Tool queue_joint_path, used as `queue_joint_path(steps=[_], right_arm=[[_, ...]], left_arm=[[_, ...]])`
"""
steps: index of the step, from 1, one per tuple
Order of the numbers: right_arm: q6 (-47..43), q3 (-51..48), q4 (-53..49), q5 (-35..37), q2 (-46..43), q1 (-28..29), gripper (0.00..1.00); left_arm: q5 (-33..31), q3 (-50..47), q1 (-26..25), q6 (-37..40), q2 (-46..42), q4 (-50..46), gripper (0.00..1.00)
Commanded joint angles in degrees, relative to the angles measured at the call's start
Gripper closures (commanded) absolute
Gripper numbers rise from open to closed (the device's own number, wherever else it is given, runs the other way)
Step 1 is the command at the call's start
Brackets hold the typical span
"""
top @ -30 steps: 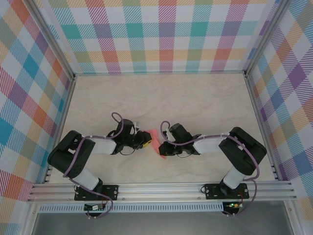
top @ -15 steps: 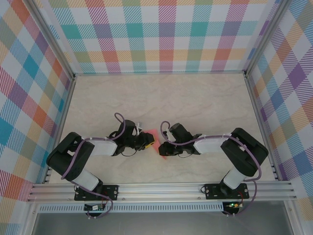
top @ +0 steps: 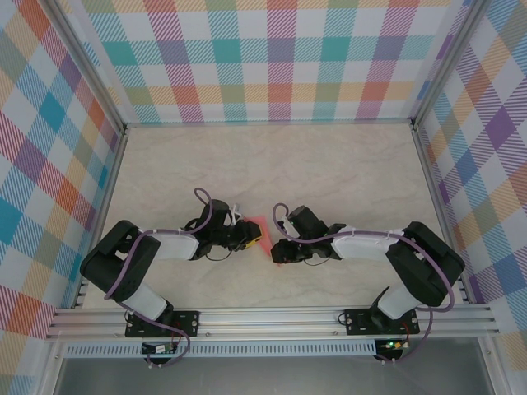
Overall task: Fold a paper plane with a square sheet of paper (pick it up from the middle)
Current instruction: Fold the wing for the fifth time at the center of the table.
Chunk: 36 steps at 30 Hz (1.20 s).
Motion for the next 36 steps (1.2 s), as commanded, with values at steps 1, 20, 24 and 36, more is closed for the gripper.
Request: queue_joint_path(steps=[1,20,24,36], right_arm=[[-1.3,1.7,-1.7,-0.1,-0.7,0.5,0.81],[-2.5,4.5,0.3,-1.1,4.2,2.0,0.87],[-2.0,4.3,0.4,0.2,3.1,2.0,0.79],[-1.1,3.6,1.2,4.6,0.1,2.4,0.73]], left_arm=[[0.9,0.7,-0.5,0.8,0.4,1.2,0.72],[-0.4,-2.6,-0.6,2.0,-3.0,-2.2,0.74],[-0.6,-2.6,-0.8,1.9,-1.8,-1.8,0.76],[-0.5,-0.9,-1.1,1.7,1.2,-1.1,0.81]])
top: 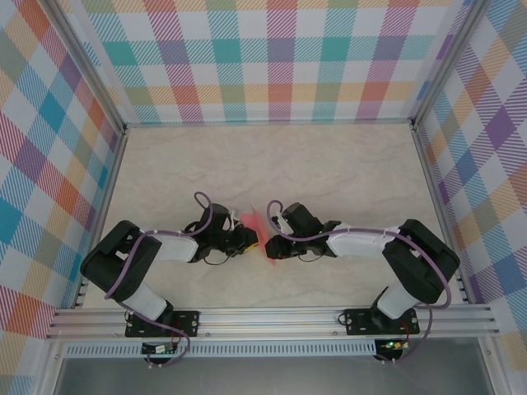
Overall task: Fold a paper plane with a square sheet of paper (pick it up from the middle)
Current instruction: Fold the wing for the fifth time at the center of the table.
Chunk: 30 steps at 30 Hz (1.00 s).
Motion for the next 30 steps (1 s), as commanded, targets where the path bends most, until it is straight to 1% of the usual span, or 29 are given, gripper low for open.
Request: queue_joint_path(steps=[1,6,13,21,30], right_arm=[[-0.2,0.6,-0.8,2.2,-2.0,0.7,0.73],[-0.8,0.8,-1.5,3.5,-2.5,0.8,0.74],[-1.0,1.1,-0.7,2.7,-1.1,0.9,0.77],[-1.1,1.4,1.1,0.0,2.4,1.0,0.86],[-0.5,2.1,3.2,-1.1,5.4,1.0,0.86]], left_arm=[[-0.3,1.1,-1.0,0.8,1.0,0.4,0.81],[-0.3,1.6,-1.2,0.7,1.8,0.2,0.82],[-0.3,2.3,-1.5,0.6,3.1,-0.2,0.83],[-0.3,2.6,-1.5,0.6,3.7,-0.4,0.83],[-0.4,1.8,-1.6,0.7,3.7,-0.4,0.84]])
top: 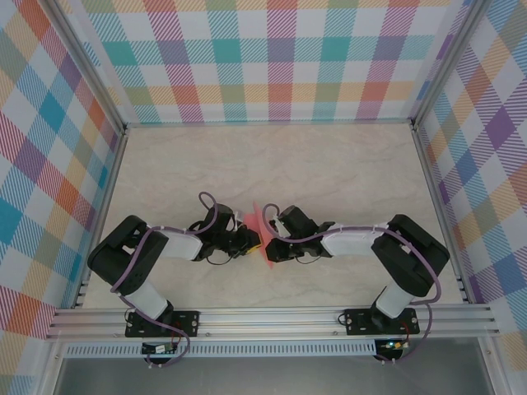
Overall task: Fold a paper plane with a square sheet of paper (pick it up from the middle)
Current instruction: Fold the wing for the fifth time at the center of the table.
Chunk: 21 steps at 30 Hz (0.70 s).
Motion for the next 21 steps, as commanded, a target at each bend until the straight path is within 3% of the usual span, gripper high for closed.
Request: queue_joint_path(steps=[1,9,21], right_arm=[[0.0,1.6,1.9,-1.2,0.9,0.3,0.86],[1.1,-0.9,1.3,6.3,-6.5,0.4,0.69],[2.6,-1.2,6.5,17.9,-5.0,3.6,0.71]], left_arm=[[-0.3,0.2,-0.6,0.7,0.5,-0.2,0.84],[-0.5,0.4,-0.6,0.2,0.1,-0.3,0.85],[-1.5,0.8,-1.2,-2.1,0.3,0.8,0.86]])
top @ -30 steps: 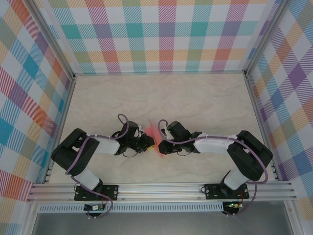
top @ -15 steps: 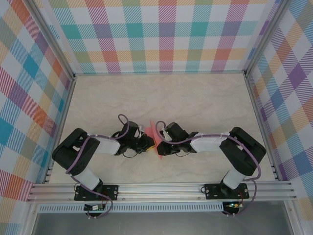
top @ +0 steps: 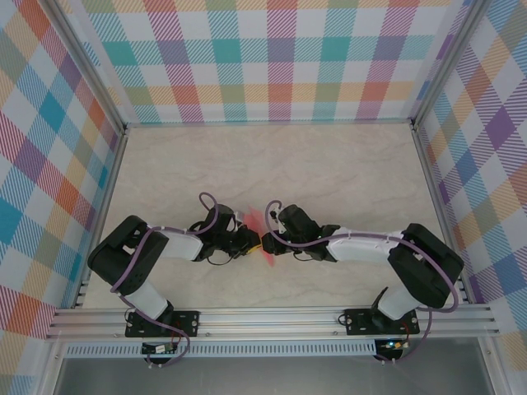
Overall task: Fold a paper plane with a square sheet of paper (pick it up from the middle)
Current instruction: Fold the wing for the fifth time at the center of the table.
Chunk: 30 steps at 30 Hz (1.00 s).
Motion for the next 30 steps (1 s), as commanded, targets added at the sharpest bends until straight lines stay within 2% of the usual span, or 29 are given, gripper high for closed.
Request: queue_joint_path(steps=[1,8,16,22,26,30], right_arm=[[0.7,-0.1,2.1,5.3,1.5,0.8,0.71],[1.1,0.0,4.2,4.8,4.0,1.7,0.75],[0.8,-1.0,4.7,6.1,3.8,1.8,0.9],[-11.1,0.3,-2.4,7.3,0.6,1.7,0.94],[-19.4,1.0,-5.2,6.7,-0.5,0.8,0.95],[-23.7,1.3,-5.5,4.3,-0.5,0.0,0.95]], left_arm=[[-0.3,0.8,-0.7,-0.9,0.3,0.9,0.86],[-0.4,0.8,-0.8,-1.3,0.3,1.1,0.86],[-2.2,1.7,-0.5,0.2,-3.7,-3.8,0.86],[-4.0,3.2,1.7,2.7,-6.9,-9.0,0.82],[-3.4,4.4,2.5,2.6,-4.4,-8.2,0.83],[-3.0,5.3,2.8,1.7,-1.2,-6.0,0.85]])
